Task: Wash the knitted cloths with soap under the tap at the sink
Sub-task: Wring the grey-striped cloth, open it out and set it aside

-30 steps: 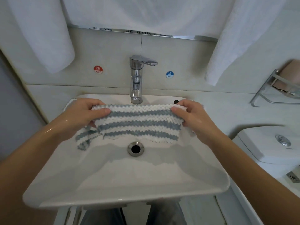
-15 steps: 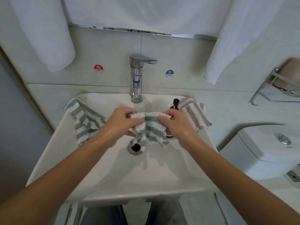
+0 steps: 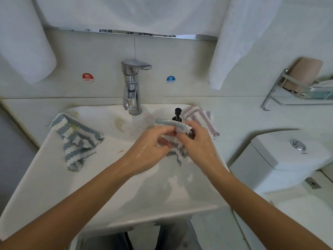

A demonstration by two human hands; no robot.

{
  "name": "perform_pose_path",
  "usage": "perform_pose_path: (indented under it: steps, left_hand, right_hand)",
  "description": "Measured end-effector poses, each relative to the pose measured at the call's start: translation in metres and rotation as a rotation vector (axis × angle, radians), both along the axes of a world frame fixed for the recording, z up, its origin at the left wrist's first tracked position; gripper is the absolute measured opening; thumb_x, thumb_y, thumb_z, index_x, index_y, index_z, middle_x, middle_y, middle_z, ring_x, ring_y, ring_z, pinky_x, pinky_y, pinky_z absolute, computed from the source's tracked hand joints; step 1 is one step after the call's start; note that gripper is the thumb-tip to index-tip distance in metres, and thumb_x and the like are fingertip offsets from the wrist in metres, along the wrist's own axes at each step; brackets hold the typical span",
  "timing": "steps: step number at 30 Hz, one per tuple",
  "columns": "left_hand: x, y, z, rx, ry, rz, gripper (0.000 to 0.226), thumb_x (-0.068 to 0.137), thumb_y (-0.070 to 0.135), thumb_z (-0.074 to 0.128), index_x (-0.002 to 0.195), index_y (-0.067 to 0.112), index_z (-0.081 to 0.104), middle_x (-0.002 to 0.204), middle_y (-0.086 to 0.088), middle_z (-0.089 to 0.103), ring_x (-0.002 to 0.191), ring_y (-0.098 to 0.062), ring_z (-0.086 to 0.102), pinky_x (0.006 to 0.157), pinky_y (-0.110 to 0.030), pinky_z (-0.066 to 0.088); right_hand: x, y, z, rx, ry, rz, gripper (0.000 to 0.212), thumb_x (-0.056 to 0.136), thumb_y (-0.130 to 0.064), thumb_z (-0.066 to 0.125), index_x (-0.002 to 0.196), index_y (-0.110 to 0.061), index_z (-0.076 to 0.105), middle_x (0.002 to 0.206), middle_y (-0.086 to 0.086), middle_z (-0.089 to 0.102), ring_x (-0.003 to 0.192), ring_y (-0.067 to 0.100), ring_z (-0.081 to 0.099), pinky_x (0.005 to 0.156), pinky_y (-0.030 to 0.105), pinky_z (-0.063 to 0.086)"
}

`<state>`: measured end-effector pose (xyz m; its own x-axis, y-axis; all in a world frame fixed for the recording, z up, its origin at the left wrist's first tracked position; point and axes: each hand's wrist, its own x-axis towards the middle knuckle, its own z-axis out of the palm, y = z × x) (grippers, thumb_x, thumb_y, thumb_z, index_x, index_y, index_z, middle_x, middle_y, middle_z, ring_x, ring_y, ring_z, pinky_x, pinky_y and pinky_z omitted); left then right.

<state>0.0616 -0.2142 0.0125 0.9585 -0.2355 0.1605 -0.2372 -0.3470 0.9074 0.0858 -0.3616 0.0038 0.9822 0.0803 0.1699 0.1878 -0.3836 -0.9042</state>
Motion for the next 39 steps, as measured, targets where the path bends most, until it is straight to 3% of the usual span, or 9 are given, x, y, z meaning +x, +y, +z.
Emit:
perform_pose_path:
  steps: [3,6,10,16,20,27,31,34,39]
  left_hand:
    - [0.007,-0.010,-0.010,0.010,-0.083,0.128,0.044,0.085,-0.009,0.055,0.110,0.026,0.065,0.106,0.012,0.060,0.091,-0.002,0.061,0.070,-0.011,0.049]
    - [0.014,-0.028,-0.019,-0.037,-0.110,0.324,0.042,0.084,0.001,0.064,0.114,0.028,0.052,0.111,0.011,0.050,0.100,0.002,0.051,0.077,-0.010,0.043]
    - [0.020,-0.052,-0.021,-0.324,0.291,0.196,0.047,0.089,0.002,0.063,0.127,0.022,0.044,0.109,0.005,0.064,0.093,-0.002,0.062,0.065,-0.008,0.047]
    - [0.030,-0.077,-0.024,-0.362,0.250,0.207,0.046,0.091,0.004,0.062,0.129,0.024,0.044,0.099,-0.008,0.069,0.081,-0.010,0.069,0.068,-0.025,0.059]
    - [0.038,-0.093,-0.026,-0.349,0.123,0.120,0.053,0.089,-0.004,0.061,0.116,0.039,0.047,0.103,-0.001,0.066,0.088,-0.008,0.067,0.071,-0.023,0.055]
    - [0.069,-0.106,-0.044,-0.165,0.048,0.207,0.056,0.083,-0.003,0.065,0.115,0.043,0.059,0.121,-0.006,0.058,0.103,-0.021,0.061,0.092,-0.034,0.053]
    - [0.086,-0.111,-0.050,-0.039,0.096,0.266,0.052,0.084,0.000,0.064,0.131,0.023,0.058,0.114,-0.002,0.061,0.079,-0.011,0.062,0.074,-0.022,0.052]
    - [0.094,-0.114,-0.052,0.169,0.114,0.277,0.052,0.088,0.008,0.061,0.137,0.023,0.051,0.121,-0.005,0.059,0.084,-0.019,0.064,0.076,-0.029,0.053]
    - [0.089,-0.114,-0.046,0.648,-0.014,0.193,0.048,0.098,0.030,0.047,0.145,0.029,0.035,0.074,0.004,0.055,0.069,-0.019,0.053,0.059,-0.031,0.041]
  right_hand:
    - [-0.002,-0.023,0.005,0.120,0.058,-0.045,0.027,0.092,-0.006,0.048,0.083,-0.022,0.067,0.068,-0.004,0.057,0.057,0.005,0.049,0.052,0.017,0.040]
    - [-0.003,-0.049,0.012,0.247,0.157,-0.052,0.023,0.092,-0.001,0.042,0.085,-0.004,0.063,0.073,0.004,0.055,0.060,0.007,0.051,0.053,0.017,0.040]
    - [0.006,-0.081,0.015,0.311,0.270,-0.029,0.021,0.092,-0.001,0.039,0.090,0.007,0.059,0.072,0.007,0.049,0.067,0.018,0.046,0.061,0.029,0.036]
    - [0.030,-0.112,0.008,-0.135,0.107,-0.063,0.023,0.103,-0.022,0.033,0.105,-0.019,0.055,0.094,0.005,0.063,0.087,0.022,0.060,0.078,0.037,0.047]
    - [0.053,-0.115,0.000,-0.236,-0.041,-0.159,0.025,0.103,-0.026,0.038,0.126,-0.020,0.046,0.086,-0.003,0.059,0.084,0.023,0.063,0.076,0.042,0.053]
    - [0.092,-0.108,-0.013,-0.252,-0.041,-0.198,0.032,0.105,-0.025,0.030,0.128,-0.012,0.050,0.094,0.000,0.057,0.083,0.018,0.054,0.070,0.033,0.041]
    - [0.110,-0.108,-0.025,-0.345,-0.019,-0.224,0.033,0.106,-0.023,0.029,0.125,-0.009,0.053,0.101,0.006,0.060,0.084,0.018,0.052,0.072,0.028,0.038]
    - [0.117,-0.107,-0.037,-0.474,0.019,-0.233,0.033,0.106,-0.023,0.029,0.121,-0.007,0.052,0.104,0.012,0.063,0.081,0.022,0.053,0.073,0.034,0.045]
    - [0.116,-0.107,-0.059,-0.565,0.032,-0.235,0.033,0.105,-0.024,0.029,0.124,-0.007,0.049,0.115,0.013,0.061,0.087,0.026,0.053,0.071,0.033,0.036]
